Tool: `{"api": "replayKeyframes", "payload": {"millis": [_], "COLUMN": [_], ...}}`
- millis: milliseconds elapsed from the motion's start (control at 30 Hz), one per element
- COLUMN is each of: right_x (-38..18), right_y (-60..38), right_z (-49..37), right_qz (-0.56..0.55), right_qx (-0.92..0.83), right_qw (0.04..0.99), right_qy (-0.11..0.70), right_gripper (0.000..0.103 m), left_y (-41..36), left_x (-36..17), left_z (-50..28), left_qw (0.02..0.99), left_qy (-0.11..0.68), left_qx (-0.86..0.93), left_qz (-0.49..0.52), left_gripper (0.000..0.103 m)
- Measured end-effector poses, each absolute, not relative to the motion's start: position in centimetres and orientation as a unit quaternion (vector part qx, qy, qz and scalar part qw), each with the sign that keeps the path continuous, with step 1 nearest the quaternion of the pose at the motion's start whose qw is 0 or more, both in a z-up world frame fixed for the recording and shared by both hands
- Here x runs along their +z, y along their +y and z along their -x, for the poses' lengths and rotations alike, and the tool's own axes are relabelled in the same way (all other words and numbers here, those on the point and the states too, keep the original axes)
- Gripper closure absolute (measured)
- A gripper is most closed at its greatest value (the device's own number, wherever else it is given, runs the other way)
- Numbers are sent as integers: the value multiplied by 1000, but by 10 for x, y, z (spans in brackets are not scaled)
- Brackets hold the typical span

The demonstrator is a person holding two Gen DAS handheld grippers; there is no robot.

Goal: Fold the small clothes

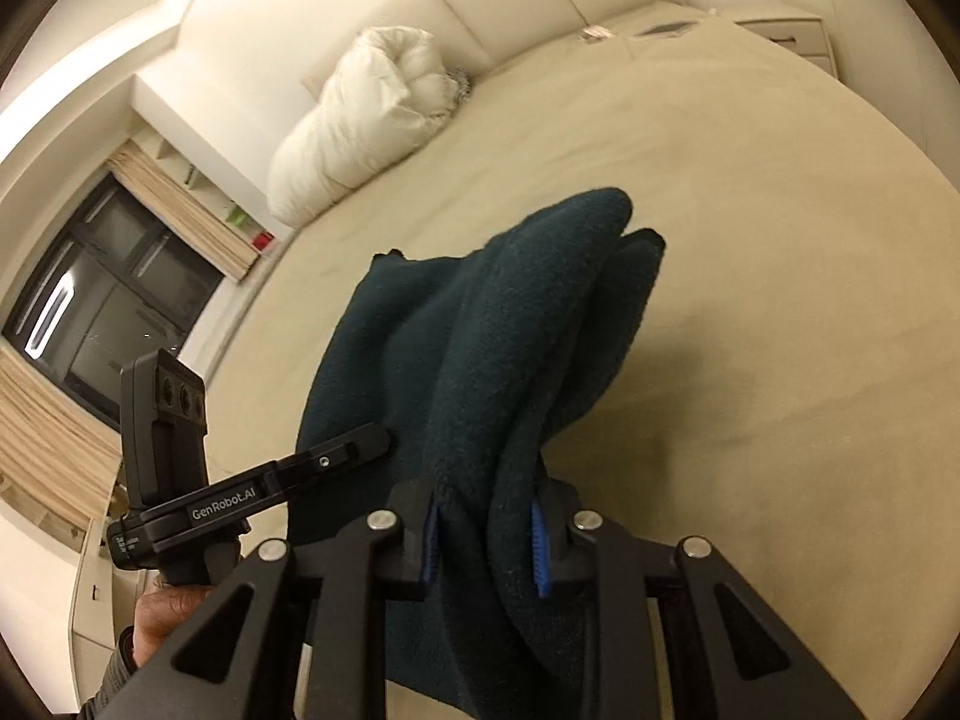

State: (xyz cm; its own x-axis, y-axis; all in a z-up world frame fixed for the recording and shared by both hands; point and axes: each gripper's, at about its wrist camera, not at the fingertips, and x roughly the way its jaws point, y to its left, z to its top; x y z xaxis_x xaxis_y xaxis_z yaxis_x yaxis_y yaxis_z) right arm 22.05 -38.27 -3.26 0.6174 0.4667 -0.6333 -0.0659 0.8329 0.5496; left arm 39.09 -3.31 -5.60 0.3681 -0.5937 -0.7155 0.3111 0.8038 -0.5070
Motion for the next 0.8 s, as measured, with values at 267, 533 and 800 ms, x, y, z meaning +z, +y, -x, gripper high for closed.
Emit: {"api": "replayKeyframes", "payload": {"millis": [267, 533, 800], "right_x": [-9, -91, -134], "right_y": [-349, -310, -337], "right_z": [-178, -118, -98], "right_qz": [-269, -265, -330], "right_qx": [201, 162, 120], "right_qw": [852, 827, 816], "right_qy": [402, 468, 459], "right_gripper": [78, 76, 42], "left_y": [19, 47, 66], "left_x": [8, -84, -98], "left_z": [-325, -282, -264], "left_qw": [834, 814, 832], "left_qy": [461, 520, 488], "left_qx": [-278, -245, -240], "left_qz": [120, 87, 110], "left_gripper": [67, 64, 43]}}
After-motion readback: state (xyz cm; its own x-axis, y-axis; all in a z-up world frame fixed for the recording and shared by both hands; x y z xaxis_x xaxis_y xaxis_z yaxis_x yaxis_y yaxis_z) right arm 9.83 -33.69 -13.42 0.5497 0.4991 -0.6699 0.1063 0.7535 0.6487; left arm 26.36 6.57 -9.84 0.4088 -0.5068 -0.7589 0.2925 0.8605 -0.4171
